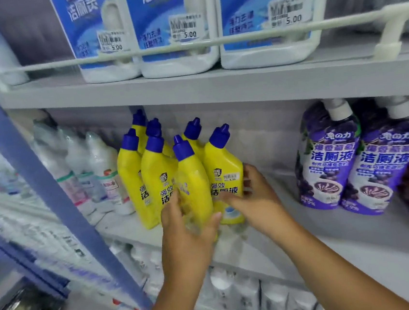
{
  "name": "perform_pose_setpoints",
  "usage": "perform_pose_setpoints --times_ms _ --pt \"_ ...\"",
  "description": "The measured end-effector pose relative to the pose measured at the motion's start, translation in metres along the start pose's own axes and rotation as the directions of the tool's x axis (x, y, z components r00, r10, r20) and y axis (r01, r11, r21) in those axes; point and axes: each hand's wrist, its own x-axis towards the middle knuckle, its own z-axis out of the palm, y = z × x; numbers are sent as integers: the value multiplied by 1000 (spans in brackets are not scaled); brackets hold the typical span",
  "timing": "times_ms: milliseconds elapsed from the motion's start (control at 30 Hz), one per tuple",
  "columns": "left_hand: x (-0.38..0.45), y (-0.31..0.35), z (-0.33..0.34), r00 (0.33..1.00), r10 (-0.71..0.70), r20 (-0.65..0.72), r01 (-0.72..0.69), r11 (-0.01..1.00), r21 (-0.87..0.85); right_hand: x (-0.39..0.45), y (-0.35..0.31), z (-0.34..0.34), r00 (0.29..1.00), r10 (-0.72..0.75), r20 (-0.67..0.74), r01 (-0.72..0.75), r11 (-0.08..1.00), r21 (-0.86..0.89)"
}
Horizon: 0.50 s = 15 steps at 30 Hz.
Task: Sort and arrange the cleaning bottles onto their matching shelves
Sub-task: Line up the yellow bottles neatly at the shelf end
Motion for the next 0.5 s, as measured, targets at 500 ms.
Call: perform_pose_setpoints --times_ms 500 --pt "68 -15 62 922 218 320 -199 976 -90 18 19 -8 868 58 -493 -95 994 -51"
